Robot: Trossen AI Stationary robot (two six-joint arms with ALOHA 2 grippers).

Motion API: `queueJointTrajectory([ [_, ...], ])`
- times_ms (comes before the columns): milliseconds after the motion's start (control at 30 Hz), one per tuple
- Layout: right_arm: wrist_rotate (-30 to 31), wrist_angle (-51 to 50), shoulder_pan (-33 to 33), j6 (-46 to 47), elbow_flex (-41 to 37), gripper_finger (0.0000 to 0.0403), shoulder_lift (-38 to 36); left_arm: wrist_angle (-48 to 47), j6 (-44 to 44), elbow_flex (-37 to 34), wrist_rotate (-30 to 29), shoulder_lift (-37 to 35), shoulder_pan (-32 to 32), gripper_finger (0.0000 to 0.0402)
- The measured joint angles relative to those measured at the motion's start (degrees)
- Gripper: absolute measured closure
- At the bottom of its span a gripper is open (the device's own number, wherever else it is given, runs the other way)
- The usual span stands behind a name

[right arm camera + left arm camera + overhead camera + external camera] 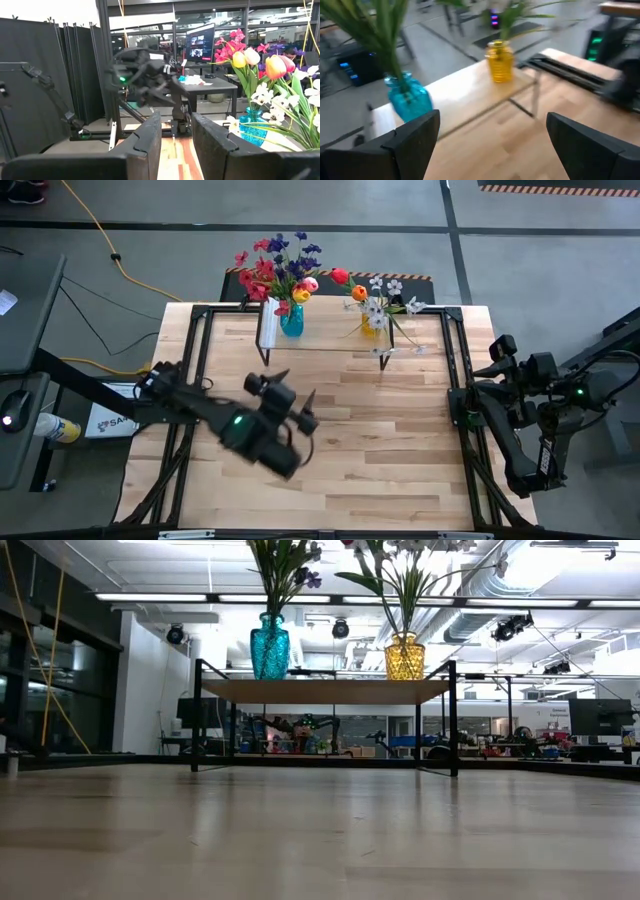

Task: Pick and place flowers into a vace then onto a shelf
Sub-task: Return to Home Position

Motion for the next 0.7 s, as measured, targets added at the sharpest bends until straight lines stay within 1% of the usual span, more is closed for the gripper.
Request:
queueJointTrajectory([
  [100, 0.2, 0.0, 0.0, 0.0, 0.0, 0.0304, 0.0, 0.1, 0.6, 1.4, 0.0, -0.3, -4.4, 0.0005],
  [167, 0.7, 0.0, 0.0, 0.0, 0.0, 0.0304, 0.0, 0.0, 1.6, 1.4, 1.3, -1.4, -7.2, 0.0005],
  [267, 2.0, 0.0, 0.0, 0.0, 0.0, 0.0304, 0.0, -0.1, 1.6, 1.5, 3.5, -2.6, -10.4, 0.0005],
  [400, 2.9, 0.0, 0.0, 0.9, 0.0, 0.0304, 0.0, 0.0, 1.6, 0.7, 3.8, -3.3, -12.9, 0.0005],
  [467, 2.9, 0.0, 0.0, 0.9, 0.0, 0.0304, 0.0, 0.0, 1.1, -1.2, 3.8, -4.0, -13.7, 0.0005],
  [533, 3.6, 0.0, 0.0, 0.9, 0.0, 0.0304, 0.0, 0.0, -1.5, -4.2, 3.8, -5.1, -13.8, 0.0005],
  [700, 4.9, 0.0, 0.0, 0.9, 0.0, 0.0304, 0.0, 0.0, -12.0, -15.7, 4.0, -10.1, -13.8, 0.0005],
])
